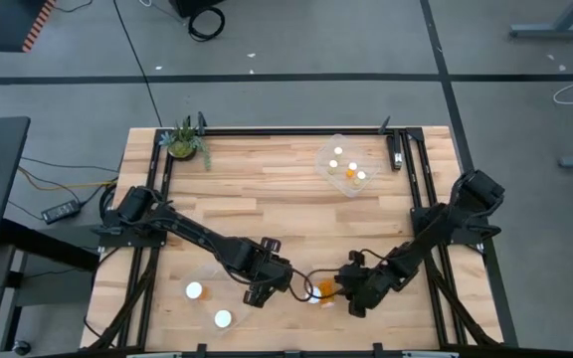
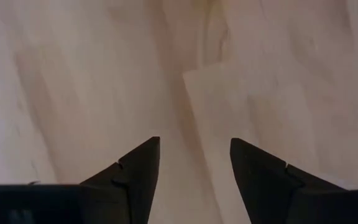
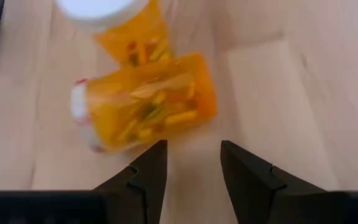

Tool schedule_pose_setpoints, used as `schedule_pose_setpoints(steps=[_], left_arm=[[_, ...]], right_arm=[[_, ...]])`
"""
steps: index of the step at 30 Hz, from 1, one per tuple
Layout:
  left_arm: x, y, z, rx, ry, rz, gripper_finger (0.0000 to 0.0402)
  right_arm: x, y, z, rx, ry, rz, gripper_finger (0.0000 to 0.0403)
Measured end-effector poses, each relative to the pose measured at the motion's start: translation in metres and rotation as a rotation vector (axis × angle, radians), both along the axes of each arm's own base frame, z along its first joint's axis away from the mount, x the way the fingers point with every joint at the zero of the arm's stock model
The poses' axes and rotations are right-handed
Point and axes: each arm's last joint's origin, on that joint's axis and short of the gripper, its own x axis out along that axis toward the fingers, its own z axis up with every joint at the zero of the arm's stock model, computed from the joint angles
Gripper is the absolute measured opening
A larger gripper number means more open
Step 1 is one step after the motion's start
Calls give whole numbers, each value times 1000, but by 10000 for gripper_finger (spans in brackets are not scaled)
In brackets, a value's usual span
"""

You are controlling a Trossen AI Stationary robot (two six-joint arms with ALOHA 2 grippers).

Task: Pick and place medicine bottles into bin by pill shape (circle, oval)
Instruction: Put the big orange pill bottle into the bottom transparent bin

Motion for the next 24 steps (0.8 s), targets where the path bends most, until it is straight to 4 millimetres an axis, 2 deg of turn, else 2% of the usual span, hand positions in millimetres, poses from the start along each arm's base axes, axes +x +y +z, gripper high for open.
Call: schedule_pose_setpoints(steps=[6,12,16,24], left_arm=[[-8,-16,0,-14,13,-27,200],[-8,-23,1,-53,-21,18,218],[-3,-25,3,-73,-78,56,239],[9,-29,7,-87,-220,57,275]], right_arm=[[26,-18,-10,-22,-55,-8,156],[39,-33,-9,-33,-93,-26,156],[37,-33,-4,-34,-90,-23,156],[17,-22,8,-78,-50,-9,156]])
